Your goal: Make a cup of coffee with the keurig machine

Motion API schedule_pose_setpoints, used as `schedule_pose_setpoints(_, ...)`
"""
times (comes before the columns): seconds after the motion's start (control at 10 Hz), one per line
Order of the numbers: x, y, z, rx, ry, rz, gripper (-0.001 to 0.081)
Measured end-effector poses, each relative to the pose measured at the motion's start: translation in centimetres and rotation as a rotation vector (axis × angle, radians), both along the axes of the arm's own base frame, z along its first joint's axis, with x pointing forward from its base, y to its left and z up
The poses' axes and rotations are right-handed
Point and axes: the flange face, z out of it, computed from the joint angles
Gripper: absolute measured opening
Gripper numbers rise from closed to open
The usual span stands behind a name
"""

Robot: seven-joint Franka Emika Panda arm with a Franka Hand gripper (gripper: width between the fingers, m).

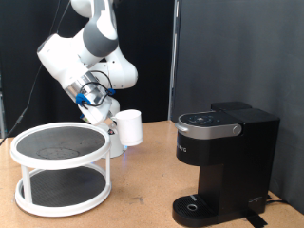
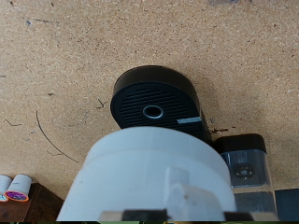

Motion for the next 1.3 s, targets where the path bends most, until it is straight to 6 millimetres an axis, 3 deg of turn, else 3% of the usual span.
schedule_pose_setpoints(0.2,-0.2,0.1,-0.2,0.005,0.016,-0.002,0.001)
schedule_pose_setpoints(0.4,-0.1,1.6,-0.9,-0.01,0.088,-0.039,0.001)
schedule_pose_setpoints(0.8,0.7,5.7,-4.3,-0.099,0.187,-0.095,0.001)
schedule_pose_setpoints(1.3,1.6,7.9,-9.2,-0.128,0.17,-0.118,0.001)
